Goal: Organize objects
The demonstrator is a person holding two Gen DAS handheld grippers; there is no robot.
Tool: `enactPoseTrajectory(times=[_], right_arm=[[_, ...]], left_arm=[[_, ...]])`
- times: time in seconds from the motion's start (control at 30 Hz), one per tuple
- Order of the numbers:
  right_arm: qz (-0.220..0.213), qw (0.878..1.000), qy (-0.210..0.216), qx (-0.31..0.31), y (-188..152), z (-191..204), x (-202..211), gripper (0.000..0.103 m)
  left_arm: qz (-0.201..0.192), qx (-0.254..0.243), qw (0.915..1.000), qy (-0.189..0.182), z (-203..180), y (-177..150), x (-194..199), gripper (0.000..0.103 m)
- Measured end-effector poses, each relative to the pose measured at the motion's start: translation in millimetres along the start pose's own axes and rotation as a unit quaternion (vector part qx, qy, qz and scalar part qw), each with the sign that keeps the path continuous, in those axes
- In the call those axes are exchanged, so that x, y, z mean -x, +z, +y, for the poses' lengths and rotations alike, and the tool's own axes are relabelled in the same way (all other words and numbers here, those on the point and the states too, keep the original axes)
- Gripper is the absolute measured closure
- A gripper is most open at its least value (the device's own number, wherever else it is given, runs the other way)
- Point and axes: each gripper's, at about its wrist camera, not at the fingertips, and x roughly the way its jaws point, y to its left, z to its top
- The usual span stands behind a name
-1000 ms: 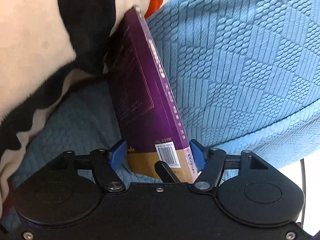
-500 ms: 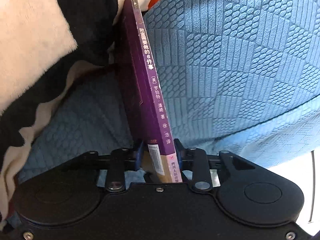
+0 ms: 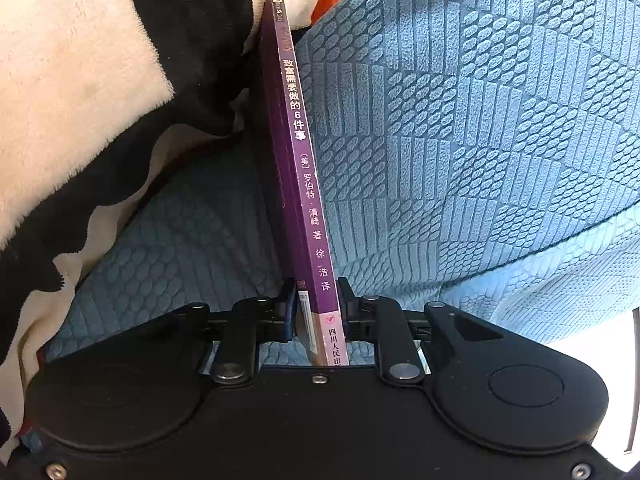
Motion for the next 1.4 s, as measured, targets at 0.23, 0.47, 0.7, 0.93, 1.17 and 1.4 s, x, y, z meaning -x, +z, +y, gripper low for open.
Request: enactPoseTrajectory(times=[0.23,0.47,0.7,0.93,1.17,1.4], right_arm=[[0.005,0.983,0.05,-0.177,-7,-32,-22,0.05],[-0.053,0.926,0.079,-0.367,-27,-57,-37,0.035],[-0.057,0.889,0.061,-0.45,-31,-65,-65,0.036],[-0.062,0.878,0.036,-0.474,-23,-68,-84,0.036],[-0.049,0.89,0.01,-0.453,-14,-78,-99,0.04],[-0.041,0.893,0.001,-0.448,-13,-80,-107,0.046]], left_arm=[[0.001,0.004,1.0,-0.002,2,0,0,0.085],[0.001,0.006,1.0,-0.004,3,0,0,0.085],[0.002,0.001,1.0,-0.003,3,1,0,0.085],[0.004,0.01,0.9999,-0.006,7,1,1,0.086],[0.0,0.003,1.0,-0.001,6,1,4,0.087],[-0.008,0.007,0.9999,-0.004,8,2,10,0.089]])
